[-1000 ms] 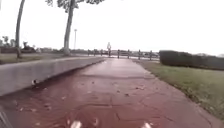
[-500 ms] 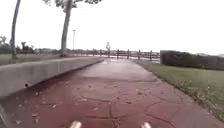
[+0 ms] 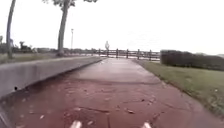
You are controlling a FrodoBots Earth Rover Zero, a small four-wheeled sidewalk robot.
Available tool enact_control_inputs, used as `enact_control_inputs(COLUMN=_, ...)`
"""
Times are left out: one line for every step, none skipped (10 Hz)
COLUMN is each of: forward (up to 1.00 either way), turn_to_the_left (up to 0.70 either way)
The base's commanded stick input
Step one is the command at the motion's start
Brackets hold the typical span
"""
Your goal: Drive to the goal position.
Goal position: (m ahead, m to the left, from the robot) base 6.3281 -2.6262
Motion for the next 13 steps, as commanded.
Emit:
enact_control_inputs(forward=0.5, turn_to_the_left=0.0)
enact_control_inputs(forward=0.5, turn_to_the_left=0.0)
enact_control_inputs(forward=0.5, turn_to_the_left=0.0)
enact_control_inputs(forward=0.5, turn_to_the_left=0.0)
enact_control_inputs(forward=0.5, turn_to_the_left=0.0)
enact_control_inputs(forward=0.5, turn_to_the_left=0.0)
enact_control_inputs(forward=0.5, turn_to_the_left=0.0)
enact_control_inputs(forward=0.5, turn_to_the_left=0.0)
enact_control_inputs(forward=0.5, turn_to_the_left=0.0)
enact_control_inputs(forward=0.5, turn_to_the_left=0.0)
enact_control_inputs(forward=0.5, turn_to_the_left=0.0)
enact_control_inputs(forward=0.5, turn_to_the_left=0.0)
enact_control_inputs(forward=0.5, turn_to_the_left=0.0)
